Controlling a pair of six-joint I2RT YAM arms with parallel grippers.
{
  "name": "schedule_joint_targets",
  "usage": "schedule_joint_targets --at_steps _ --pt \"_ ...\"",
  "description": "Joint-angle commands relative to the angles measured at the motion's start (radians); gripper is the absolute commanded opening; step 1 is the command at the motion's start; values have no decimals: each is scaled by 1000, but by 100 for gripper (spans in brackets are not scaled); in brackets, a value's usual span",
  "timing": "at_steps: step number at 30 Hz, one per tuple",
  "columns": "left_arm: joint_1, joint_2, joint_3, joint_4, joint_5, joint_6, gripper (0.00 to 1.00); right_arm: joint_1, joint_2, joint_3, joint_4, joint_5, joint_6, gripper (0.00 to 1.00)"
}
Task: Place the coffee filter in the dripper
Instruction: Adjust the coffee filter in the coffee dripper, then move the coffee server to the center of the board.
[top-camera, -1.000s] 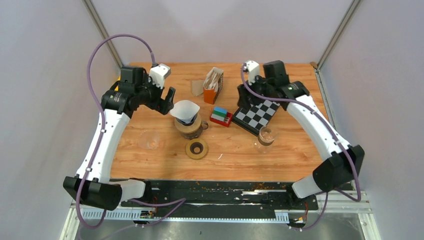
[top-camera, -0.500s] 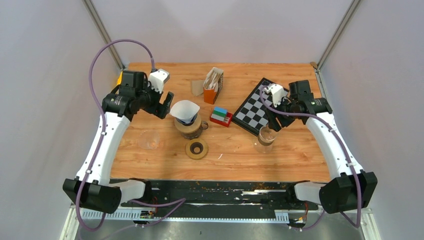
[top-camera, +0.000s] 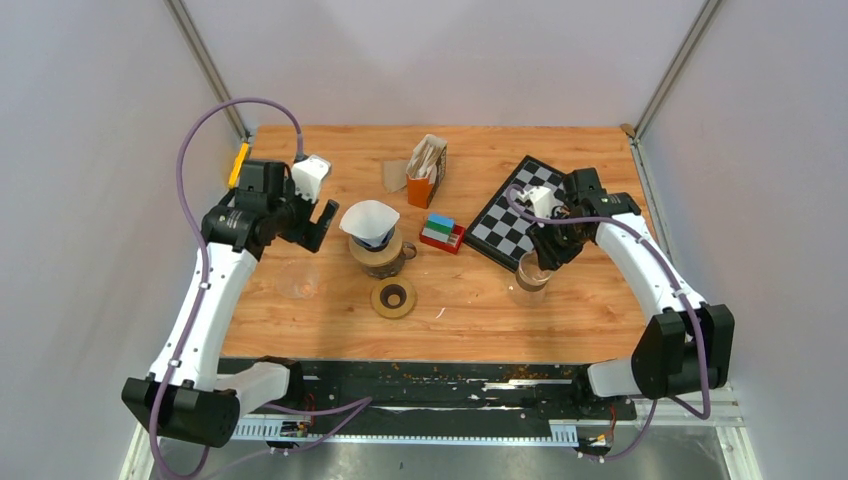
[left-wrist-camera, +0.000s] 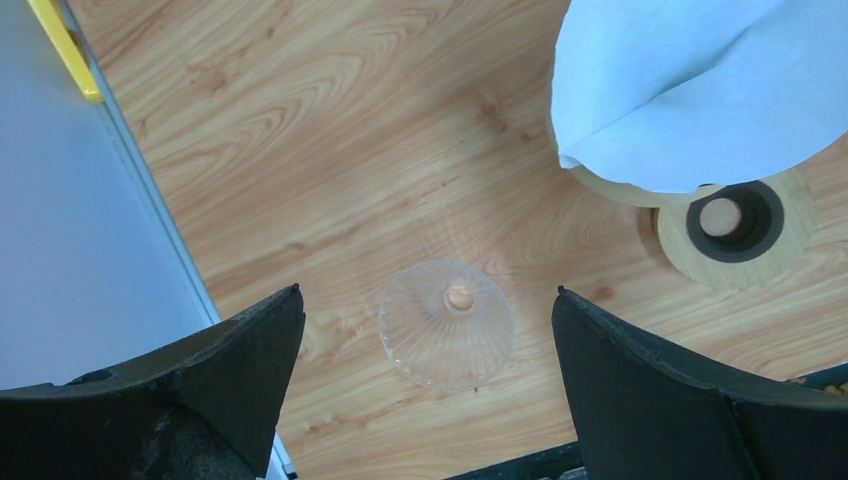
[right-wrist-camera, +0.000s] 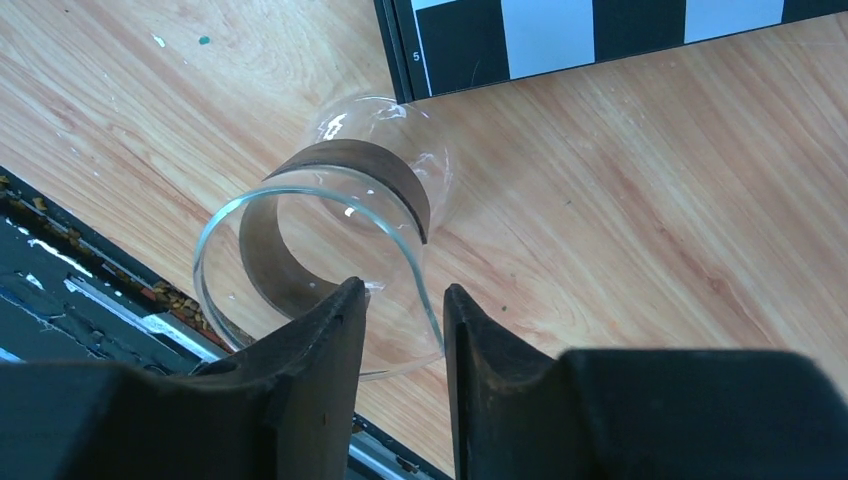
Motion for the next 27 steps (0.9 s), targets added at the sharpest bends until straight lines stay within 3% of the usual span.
schedule_joint_targets --at_steps 1,8,16,17,23,27 --pt "22 -42 -4 32 -38 34 100 -3 11 -9 58 -52 -2 31" --pt "69 -29 -41 22 -21 54 100 32 17 -27 105 -104 43 7" --pt "77 -4 -20 14 15 42 100 122 40 -18 155 -79 97 6" --pt "78 0 -15 11 16 43 100 137 41 -13 154 -67 99 9" --pt "78 8 0 16 5 34 100 152 14 81 131 4 82 53" --pt "80 19 7 36 -3 13 100 200 -4 176 125 4 83 66"
